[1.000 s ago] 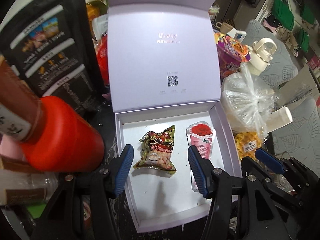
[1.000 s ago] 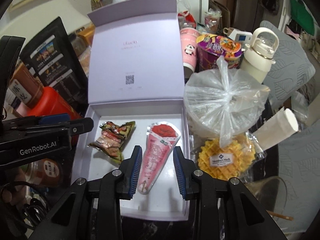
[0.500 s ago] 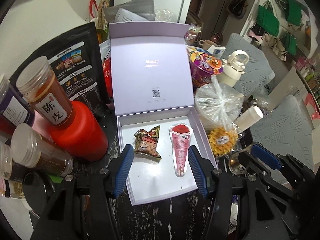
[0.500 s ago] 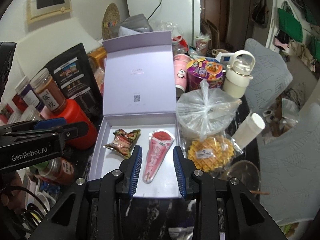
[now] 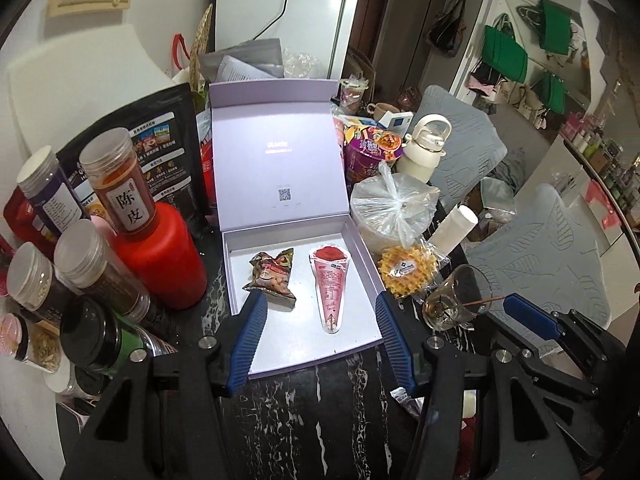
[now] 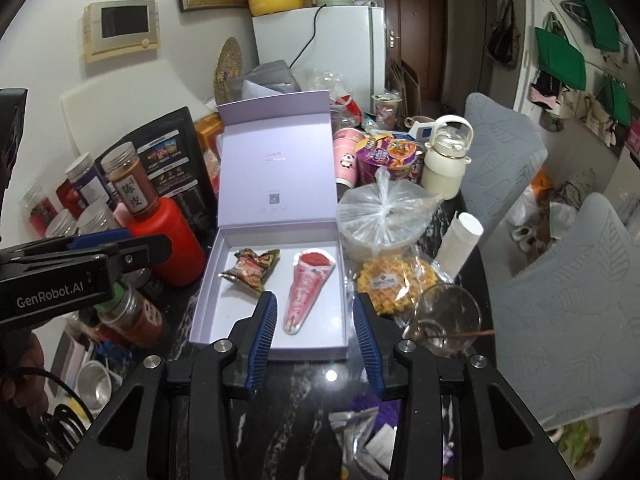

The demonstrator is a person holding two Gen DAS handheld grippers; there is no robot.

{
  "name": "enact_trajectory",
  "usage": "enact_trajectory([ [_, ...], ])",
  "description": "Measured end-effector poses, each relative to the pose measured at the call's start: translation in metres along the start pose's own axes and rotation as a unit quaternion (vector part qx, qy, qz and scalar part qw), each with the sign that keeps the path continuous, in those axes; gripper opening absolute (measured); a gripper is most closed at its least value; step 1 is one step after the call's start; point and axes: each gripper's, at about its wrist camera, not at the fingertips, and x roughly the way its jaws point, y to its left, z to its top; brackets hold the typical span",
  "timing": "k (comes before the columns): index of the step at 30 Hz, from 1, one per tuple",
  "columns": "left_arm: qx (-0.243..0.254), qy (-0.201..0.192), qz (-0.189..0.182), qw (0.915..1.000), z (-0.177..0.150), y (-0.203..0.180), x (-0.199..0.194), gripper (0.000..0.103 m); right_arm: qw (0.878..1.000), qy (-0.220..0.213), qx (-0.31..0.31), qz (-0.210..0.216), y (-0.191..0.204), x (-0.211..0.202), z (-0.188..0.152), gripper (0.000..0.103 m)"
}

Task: Organize soft objects
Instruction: 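Withdraw both grippers from the box back toward the table items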

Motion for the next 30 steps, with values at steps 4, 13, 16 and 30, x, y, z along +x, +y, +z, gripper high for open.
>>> enact_trajectory([
  [4, 0.013, -0.016, 0.007, 0.9998, -0.012, -0.008, -0.015, 0.057, 1.000, -0.009, -0.003, 0.006, -0.002, -0.018, -0.013, 0.049],
  [13, 0.013, -0.039, 0.030, 0.9987, -0.041, -0.029, -0.047, 0.084, 1.000, -0.024, -0.004, 0.017, -0.016, -0.055, -0.040, 0.063],
  [16, 0.015, -0.041, 0.033, 0.9985, -0.050, -0.038, -0.055, 0.084, 0.999, -0.029, -0.005, 0.017, -0.022, -0.068, -0.050, 0.071],
  [30, 0.015, -0.047, 0.024, 0.9985, -0.101, -0.101, -0.082, 0.084, 0.999, -0.029, 0.013, 0.002, -0.071, -0.125, -0.106, 0.076],
])
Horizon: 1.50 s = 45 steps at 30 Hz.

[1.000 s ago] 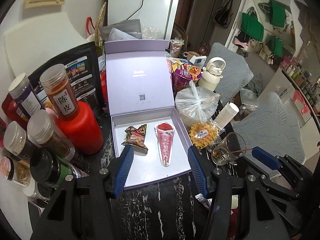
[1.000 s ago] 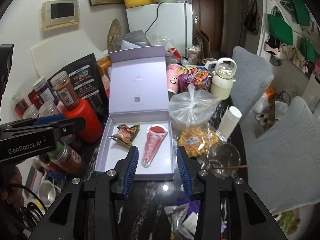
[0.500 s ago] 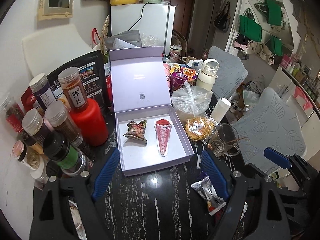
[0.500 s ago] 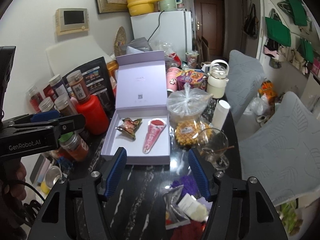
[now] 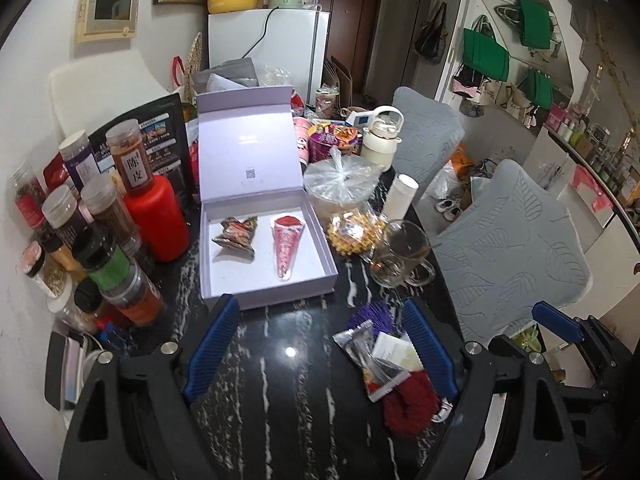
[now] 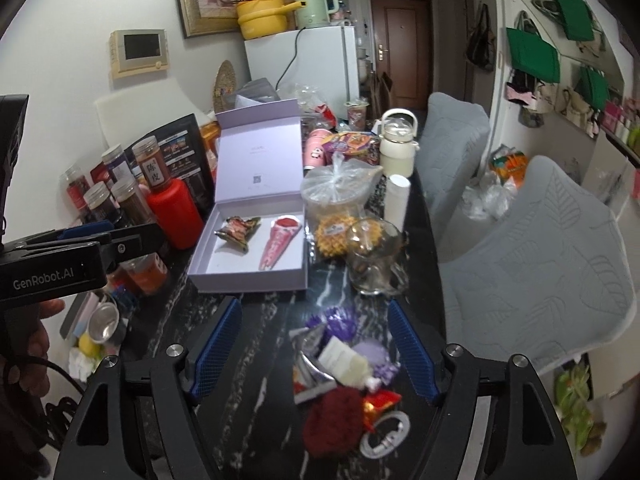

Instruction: Organize soft objects

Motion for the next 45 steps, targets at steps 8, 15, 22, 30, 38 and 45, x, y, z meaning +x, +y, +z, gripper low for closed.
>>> enact_trajectory([
  [8, -0.016, 0.020, -0.033, 0.9992, -0.030, -0.038, -0.007, 0.084, 1.000, -0.002, 0.005, -0.014, -0.038, -0.037, -0.033, 0.077],
  [15, -0.010, 0.028, -0.040, 0.9987, -0.052, -0.077, -0.011, 0.084, 1.000, 0.002, 0.013, -0.026, -0.063, -0.056, -0.058, 0.077],
  [22, -0.007, 0.049, -0.048, 0.9977, -0.064, -0.097, -0.004, 0.084, 0.999, 0.020, 0.038, -0.033, -0.085, -0.058, -0.078, 0.077],
  [30, 0.013, 0.081, -0.048, 0.9955, -0.073, -0.107, 0.019, 0.084, 0.994, 0.061, 0.074, -0.044, -0.102, -0.038, -0.100, 0.077],
  [38, 0.030, 0.123, -0.042, 0.9910, -0.079, -0.108, 0.054, 0.084, 0.988, 0.115, 0.091, -0.050, -0.108, 0.000, -0.121, 0.077],
  [45, 0.034, 0.164, -0.040, 0.9851, -0.084, -0.102, 0.089, 0.084, 0.977, 0.172, 0.119, -0.035, -0.109, 0.042, -0.142, 0.077],
])
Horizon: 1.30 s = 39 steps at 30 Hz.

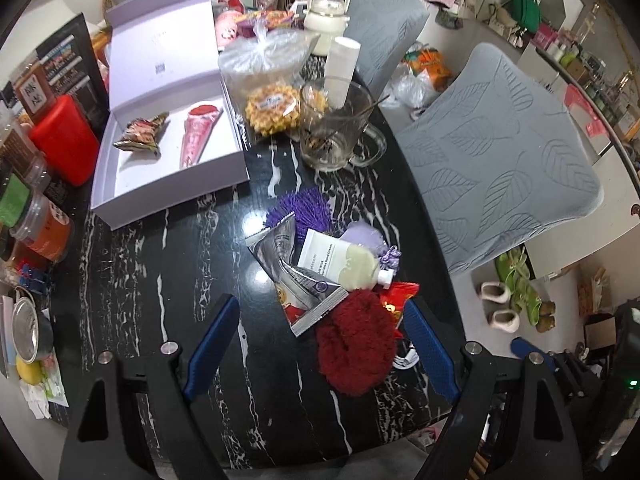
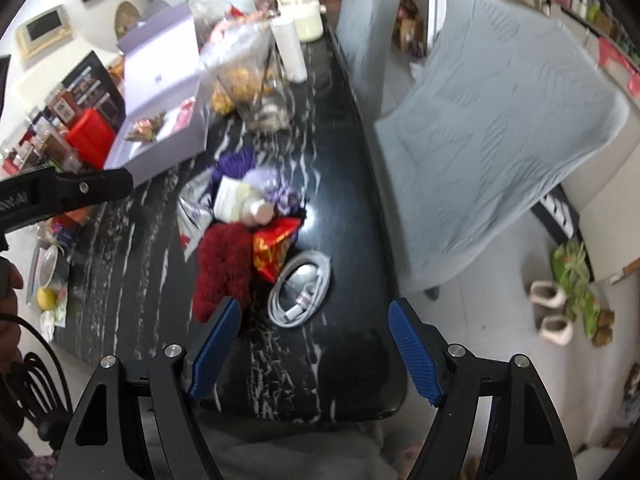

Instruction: Organize soft objects

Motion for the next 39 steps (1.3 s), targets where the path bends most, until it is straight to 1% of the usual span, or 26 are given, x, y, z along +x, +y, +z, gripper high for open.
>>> enact_trajectory([
  [7, 0.008, 0.032, 0.006, 0.9994, 0.009, 0.010, 0.037, 0.084, 0.997, 0.066, 0.029, 0.003, -0.003, 0.057, -0.003, 0.077],
  [9, 0.011, 0.038, 0.007, 0.9992, 0.012, 0.015, 0.046, 0.084, 0.997, 0.072, 0.033, 0.005, -0.003, 0.068, -0.003, 0.077],
  [12, 0.015, 0.042, 0.011, 0.9990, 0.016, 0.020, 0.057, 0.084, 0.996, 0.084, 0.024, -0.007, 0.001, 0.084, -0.003, 0.077],
  [15, 0.014, 0.048, 0.006, 0.9987, 0.021, 0.027, 0.068, 0.084, 0.995, 0.092, 0.018, -0.018, 0.007, 0.097, -0.005, 0.077],
  [16, 0.015, 0.051, 0.003, 0.9986, 0.022, 0.029, 0.072, 0.084, 0.996, 0.088, 0.012, -0.029, 0.010, 0.099, -0.005, 0.082],
  [19, 0.020, 0.055, 0.004, 0.9983, 0.024, 0.032, 0.081, 0.084, 0.995, 0.082, -0.006, -0.052, 0.017, 0.104, -0.005, 0.084],
  [23, 0.022, 0.055, 0.003, 0.9983, 0.027, 0.036, 0.089, 0.084, 0.993, 0.070, -0.023, -0.087, 0.025, 0.107, -0.003, 0.084],
  [24, 0.021, 0.057, 0.003, 0.9981, 0.028, 0.037, 0.092, 0.084, 0.994, 0.066, -0.022, -0.088, 0.027, 0.107, -0.002, 0.081],
  [25, 0.020, 0.061, 0.004, 0.9980, 0.028, 0.038, 0.095, 0.084, 0.994, 0.057, -0.023, -0.089, 0.028, 0.104, -0.002, 0.072],
  [27, 0.014, 0.066, 0.004, 0.9977, 0.029, 0.040, 0.101, 0.084, 0.994, 0.049, -0.029, -0.088, 0.030, 0.101, -0.001, 0.059],
  [31, 0.001, 0.064, -0.001, 0.9979, 0.030, 0.046, 0.111, 0.084, 0.995, 0.048, -0.023, -0.080, 0.029, 0.101, 0.000, 0.057],
  [37, -0.008, 0.089, 0.004, 0.9960, 0.031, 0.048, 0.131, 0.084, 0.997, 0.045, 0.011, -0.053, 0.011, 0.102, 0.006, 0.056],
  [39, -0.011, 0.097, 0.004, 0.9952, 0.028, 0.049, 0.136, 0.084, 0.997, 0.046, 0.014, -0.053, 0.008, 0.102, 0.007, 0.056],
])
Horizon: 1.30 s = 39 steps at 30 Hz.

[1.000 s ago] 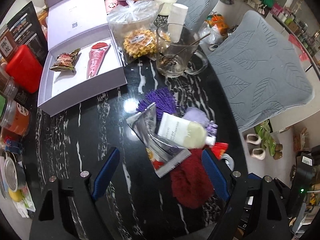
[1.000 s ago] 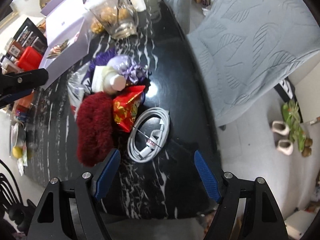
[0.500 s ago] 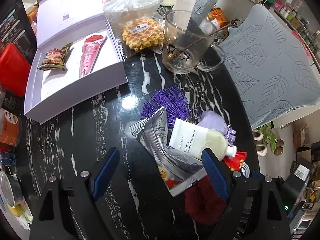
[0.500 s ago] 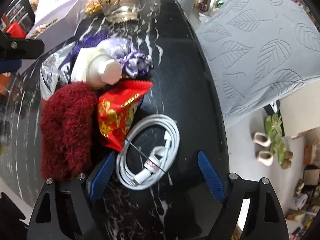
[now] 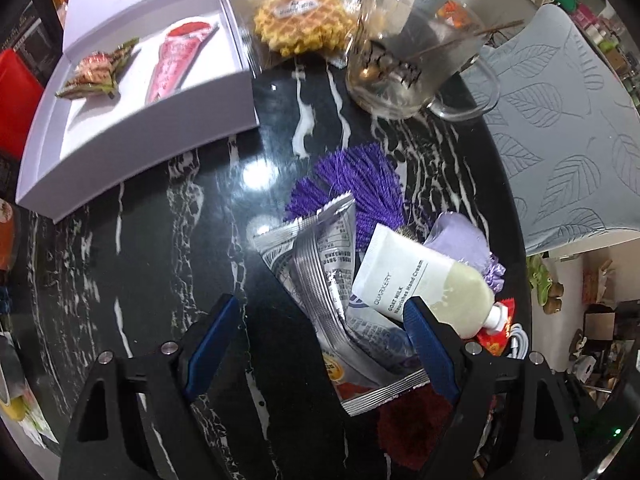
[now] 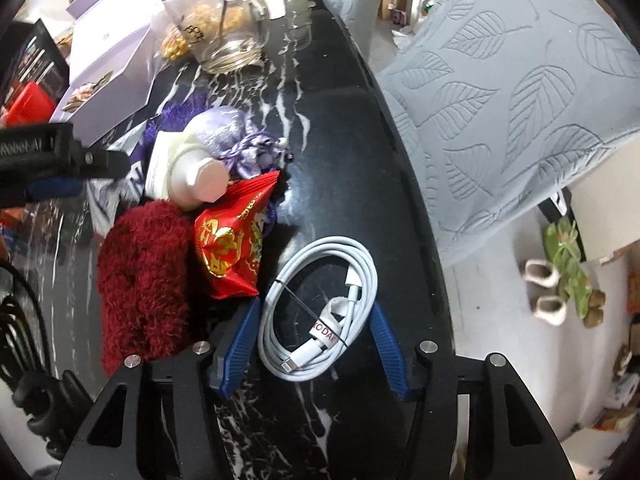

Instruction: Organize soft objects

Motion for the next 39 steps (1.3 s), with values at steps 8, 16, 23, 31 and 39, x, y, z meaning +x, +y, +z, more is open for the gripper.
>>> enact_trajectory([
  [8, 0.007, 0.028, 0.028, 0.9992, -0.008, 0.004, 0.019, 0.084, 1.000, 0.007, -0.008, -0.023, -0.004, 0.001, -0.001, 0.059],
  [16, 0.011, 0.039, 0.042, 0.9983, -0.008, 0.012, 0.034, 0.084, 0.999, 0.004, -0.012, -0.039, 0.001, 0.007, 0.006, 0.073],
  [23, 0.038, 0.019, 0.032, 0.9986, 0.004, 0.005, 0.038, 0.066, 0.999, -0.007, -0.006, -0.043, -0.005, 0.010, 0.009, 0.079],
  [31, 0.082, 0.008, 0.032, 0.9961, 0.021, -0.024, 0.032, 0.036, 0.999, -0.021, -0.002, -0.042, -0.011, 0.007, 0.012, 0.051],
  [39, 0.055, 0.020, 0.007, 0.9982, 0.022, -0.020, 0.022, 0.035, 0.999, -0.022, 0.024, -0.021, -0.019, 0.000, 0.011, 0.049],
])
